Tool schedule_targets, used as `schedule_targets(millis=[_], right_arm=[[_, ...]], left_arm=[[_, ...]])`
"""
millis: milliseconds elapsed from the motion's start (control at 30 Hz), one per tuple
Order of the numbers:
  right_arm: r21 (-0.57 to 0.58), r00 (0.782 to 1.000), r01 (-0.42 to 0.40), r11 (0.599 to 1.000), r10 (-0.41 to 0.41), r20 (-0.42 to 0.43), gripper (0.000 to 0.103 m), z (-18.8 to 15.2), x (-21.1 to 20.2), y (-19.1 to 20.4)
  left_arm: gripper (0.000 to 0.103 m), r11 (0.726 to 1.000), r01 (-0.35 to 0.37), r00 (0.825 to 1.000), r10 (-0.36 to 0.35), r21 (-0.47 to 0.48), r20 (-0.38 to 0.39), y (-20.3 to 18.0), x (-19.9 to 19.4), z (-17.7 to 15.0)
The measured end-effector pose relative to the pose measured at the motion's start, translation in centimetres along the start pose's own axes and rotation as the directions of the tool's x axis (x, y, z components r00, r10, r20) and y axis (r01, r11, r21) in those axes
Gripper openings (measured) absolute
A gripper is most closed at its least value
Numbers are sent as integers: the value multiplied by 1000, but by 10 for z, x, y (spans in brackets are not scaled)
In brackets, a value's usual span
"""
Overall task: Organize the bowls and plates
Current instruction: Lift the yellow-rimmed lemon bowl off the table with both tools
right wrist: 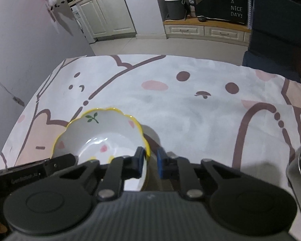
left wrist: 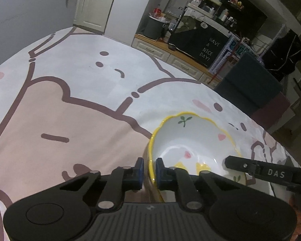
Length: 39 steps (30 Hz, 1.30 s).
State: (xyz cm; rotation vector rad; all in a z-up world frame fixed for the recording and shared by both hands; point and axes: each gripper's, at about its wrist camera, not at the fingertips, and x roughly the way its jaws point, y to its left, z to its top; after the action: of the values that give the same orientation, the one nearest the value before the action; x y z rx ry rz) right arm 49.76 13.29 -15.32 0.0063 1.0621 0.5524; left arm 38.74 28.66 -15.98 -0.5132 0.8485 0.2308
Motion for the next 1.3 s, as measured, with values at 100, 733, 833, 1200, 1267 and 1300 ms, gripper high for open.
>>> schedule_targets(millis=[100, 733, 833, 1200, 1267, 1300], right_arm=[[-13, 1000, 5, 1000, -5, -7, 10, 1, 4, 4], [-9, 999, -4, 1000, 3, -47, 10, 3, 15, 3], [-11, 999, -9, 1000, 9, -53, 10, 3, 15, 2], [-68, 996, 49, 997, -54, -77, 12, 5, 17, 16], [-62, 996, 46, 997, -51, -77, 12, 4, 16, 15], [-62, 996, 47, 997, -52, -78, 12, 4, 16, 15]], left_arm=[[11, 1000, 9, 1000, -9, -7, -5, 0, 0, 1], [10, 1000, 9, 999, -8, 29, -40, -2, 8, 8], [9, 998, -16, 999, 19, 65, -47, -7, 7, 10], [9, 989, -73, 995, 81, 131, -51, -18, 6, 10], [9, 988, -74, 995, 82, 134, -53, -20, 6, 9], [9, 988, -73, 995, 81, 136, -55, -21, 6, 9]])
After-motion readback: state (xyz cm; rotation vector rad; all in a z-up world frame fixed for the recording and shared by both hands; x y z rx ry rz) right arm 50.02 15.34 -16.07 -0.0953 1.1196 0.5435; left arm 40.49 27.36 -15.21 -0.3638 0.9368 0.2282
